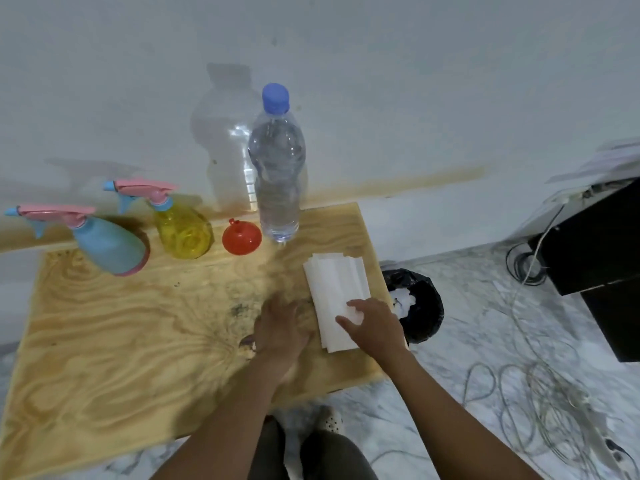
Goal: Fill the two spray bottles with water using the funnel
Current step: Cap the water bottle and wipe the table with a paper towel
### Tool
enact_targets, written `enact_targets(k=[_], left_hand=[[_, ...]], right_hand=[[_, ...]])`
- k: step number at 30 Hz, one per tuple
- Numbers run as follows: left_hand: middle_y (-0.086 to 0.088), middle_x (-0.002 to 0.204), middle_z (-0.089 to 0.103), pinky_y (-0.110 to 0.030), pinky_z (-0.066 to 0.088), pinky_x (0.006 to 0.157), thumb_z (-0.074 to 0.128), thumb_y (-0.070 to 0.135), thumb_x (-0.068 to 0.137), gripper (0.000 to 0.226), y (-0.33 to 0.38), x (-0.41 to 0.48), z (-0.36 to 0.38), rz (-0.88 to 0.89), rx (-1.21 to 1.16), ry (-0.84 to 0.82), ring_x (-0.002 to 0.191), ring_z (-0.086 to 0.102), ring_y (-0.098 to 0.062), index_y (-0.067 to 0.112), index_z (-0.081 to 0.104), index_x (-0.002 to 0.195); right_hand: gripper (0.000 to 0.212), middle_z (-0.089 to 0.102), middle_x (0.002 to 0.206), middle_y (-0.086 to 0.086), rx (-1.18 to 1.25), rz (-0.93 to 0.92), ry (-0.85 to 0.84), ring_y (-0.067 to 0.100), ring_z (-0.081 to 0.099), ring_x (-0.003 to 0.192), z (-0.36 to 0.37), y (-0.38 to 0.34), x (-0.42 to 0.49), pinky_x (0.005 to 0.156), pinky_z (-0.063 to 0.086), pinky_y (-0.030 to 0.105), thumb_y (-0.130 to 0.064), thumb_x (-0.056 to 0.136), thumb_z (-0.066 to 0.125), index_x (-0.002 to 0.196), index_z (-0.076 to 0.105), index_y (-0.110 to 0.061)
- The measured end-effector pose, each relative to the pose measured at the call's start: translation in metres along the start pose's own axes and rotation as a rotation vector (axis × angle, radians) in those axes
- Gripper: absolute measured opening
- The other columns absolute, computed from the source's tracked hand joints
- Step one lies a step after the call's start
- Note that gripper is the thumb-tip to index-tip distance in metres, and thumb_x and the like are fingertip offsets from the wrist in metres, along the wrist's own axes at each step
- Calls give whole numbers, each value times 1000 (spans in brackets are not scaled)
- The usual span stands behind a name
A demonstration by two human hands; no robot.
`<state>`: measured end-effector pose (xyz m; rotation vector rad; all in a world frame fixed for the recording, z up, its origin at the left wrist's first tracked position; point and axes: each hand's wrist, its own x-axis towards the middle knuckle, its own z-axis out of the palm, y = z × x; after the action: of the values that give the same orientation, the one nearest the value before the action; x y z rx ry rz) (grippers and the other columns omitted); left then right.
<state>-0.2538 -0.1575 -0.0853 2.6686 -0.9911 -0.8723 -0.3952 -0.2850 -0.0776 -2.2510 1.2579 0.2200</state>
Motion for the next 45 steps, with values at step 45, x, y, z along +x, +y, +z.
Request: enact_targets(k=[45], left_hand=[[-5,162,17,-42,29,119,81,43,78,79,2,4,6,-73,-118,56,149,18,-25,26,47,147]], right_hand=[[21,73,96,1,94,-173,160,20,66,86,7,-22,18,81,51,37,-23,103,48,118,62,-19]])
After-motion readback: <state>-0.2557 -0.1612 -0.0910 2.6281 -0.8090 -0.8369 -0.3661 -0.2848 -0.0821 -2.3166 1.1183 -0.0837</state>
